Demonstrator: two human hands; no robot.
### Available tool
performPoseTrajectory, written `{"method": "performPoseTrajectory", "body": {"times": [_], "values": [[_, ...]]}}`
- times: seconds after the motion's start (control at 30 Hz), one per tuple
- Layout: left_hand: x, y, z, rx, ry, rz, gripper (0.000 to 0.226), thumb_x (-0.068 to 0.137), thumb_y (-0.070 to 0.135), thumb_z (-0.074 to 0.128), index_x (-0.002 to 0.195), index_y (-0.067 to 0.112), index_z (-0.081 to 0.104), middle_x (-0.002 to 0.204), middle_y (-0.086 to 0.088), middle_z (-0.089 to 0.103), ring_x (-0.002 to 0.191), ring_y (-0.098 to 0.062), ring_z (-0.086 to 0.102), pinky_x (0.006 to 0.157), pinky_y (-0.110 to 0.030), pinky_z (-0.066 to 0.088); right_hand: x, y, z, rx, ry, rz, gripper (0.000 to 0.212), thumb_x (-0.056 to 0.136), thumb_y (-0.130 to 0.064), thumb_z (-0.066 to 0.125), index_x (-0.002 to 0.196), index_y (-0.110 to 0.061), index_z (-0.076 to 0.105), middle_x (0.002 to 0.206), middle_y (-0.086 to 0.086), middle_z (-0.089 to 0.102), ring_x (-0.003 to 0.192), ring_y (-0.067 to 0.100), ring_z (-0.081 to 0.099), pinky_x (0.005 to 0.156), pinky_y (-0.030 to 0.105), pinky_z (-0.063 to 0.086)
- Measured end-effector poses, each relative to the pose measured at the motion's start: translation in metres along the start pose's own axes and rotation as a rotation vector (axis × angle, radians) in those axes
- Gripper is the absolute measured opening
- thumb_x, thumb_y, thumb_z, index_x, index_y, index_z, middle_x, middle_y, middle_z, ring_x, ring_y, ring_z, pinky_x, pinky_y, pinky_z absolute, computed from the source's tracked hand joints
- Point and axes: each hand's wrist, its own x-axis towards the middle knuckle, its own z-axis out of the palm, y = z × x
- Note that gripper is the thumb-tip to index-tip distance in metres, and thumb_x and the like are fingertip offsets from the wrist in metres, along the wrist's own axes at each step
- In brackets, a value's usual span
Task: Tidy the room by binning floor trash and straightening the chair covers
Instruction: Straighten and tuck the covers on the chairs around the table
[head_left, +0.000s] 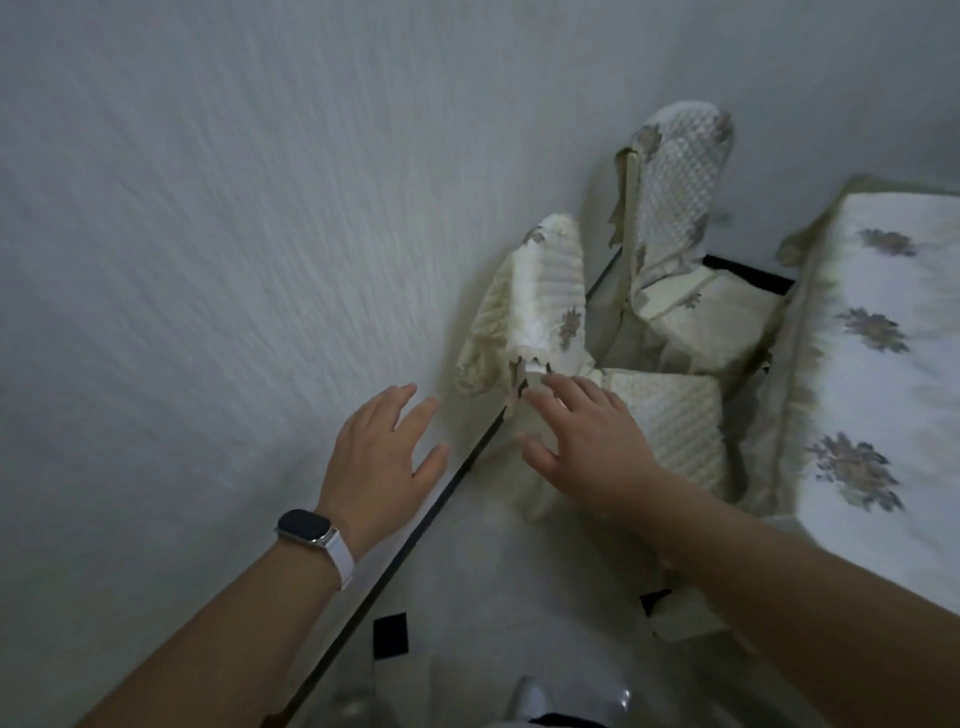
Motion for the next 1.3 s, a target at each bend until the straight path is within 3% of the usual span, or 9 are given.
{"method": "performPoseTrajectory", "body": {"times": [0.17, 0.37, 0.73, 0.93, 1.17, 1.3], "values": [[0.046, 0.024, 0.008, -0.025, -0.012, 0.135, 0.054, 0.092, 0.048, 0.045, 0.135, 0.018, 0.057, 0.137, -0.011, 0.055, 0.125, -0.029, 0.052, 0.103, -0.044, 0.042, 0.002, 0.036, -0.008, 0.01, 0.028, 0.102, 0.055, 0.09, -0.057, 0.04, 0.13, -0.023, 0.056, 0.135, 0.003, 0.056, 0.123, 0.025, 0.052, 0.097, 0.042, 0.044], [0.101, 0.022, 0.03, -0.065, -0.053, 0.256, 0.052, 0.092, 0.047, 0.05, 0.134, 0.017, 0.058, 0.136, -0.011, 0.055, 0.124, -0.031, 0.054, 0.099, -0.052, 0.047, 0.009, 0.055, -0.004, 0.053, 0.063, 0.213, 0.053, 0.089, -0.056, 0.044, 0.129, -0.024, 0.056, 0.135, 0.003, 0.056, 0.121, 0.026, 0.053, 0.095, 0.044, 0.045], [0.221, -0.04, 0.086, -0.078, -0.139, 0.429, 0.051, 0.091, 0.047, 0.05, 0.132, 0.018, 0.058, 0.134, -0.012, 0.056, 0.117, -0.032, 0.058, 0.095, -0.051, 0.049, 0.085, 0.06, 0.035, 0.038, 0.018, 0.381, 0.056, 0.088, -0.057, 0.045, 0.132, -0.023, 0.054, 0.137, 0.0, 0.054, 0.124, 0.022, 0.05, 0.096, 0.042, 0.044], [0.291, -0.066, 0.112, -0.025, -0.134, 0.658, 0.049, 0.089, 0.044, 0.048, 0.128, 0.016, 0.059, 0.137, -0.013, 0.056, 0.118, -0.033, 0.057, 0.097, -0.05, 0.048, 0.137, 0.059, 0.069, 0.033, -0.011, 0.493, 0.056, 0.086, -0.055, 0.047, 0.13, -0.022, 0.056, 0.134, 0.004, 0.057, 0.121, 0.025, 0.054, 0.096, 0.044, 0.047], [0.349, -0.078, 0.147, 0.019, -0.242, 0.818, 0.059, 0.093, 0.054, 0.042, 0.139, 0.019, 0.052, 0.147, -0.012, 0.048, 0.135, -0.03, 0.044, 0.107, -0.047, 0.039, 0.17, 0.052, 0.106, 0.023, -0.024, 0.598, 0.059, 0.081, -0.056, 0.049, 0.126, -0.019, 0.057, 0.126, 0.005, 0.06, 0.109, 0.025, 0.06, 0.083, 0.042, 0.053], [0.368, -0.082, 0.166, -0.028, -0.315, 0.903, 0.061, 0.094, 0.059, 0.043, 0.136, 0.017, 0.053, 0.146, -0.014, 0.049, 0.135, -0.031, 0.044, 0.106, -0.049, 0.043, 0.182, 0.05, 0.126, 0.083, -0.001, 0.641, 0.063, 0.078, -0.051, 0.055, 0.128, -0.013, 0.055, 0.12, 0.007, 0.059, 0.101, 0.028, 0.06, 0.075, 0.042, 0.055]]}}
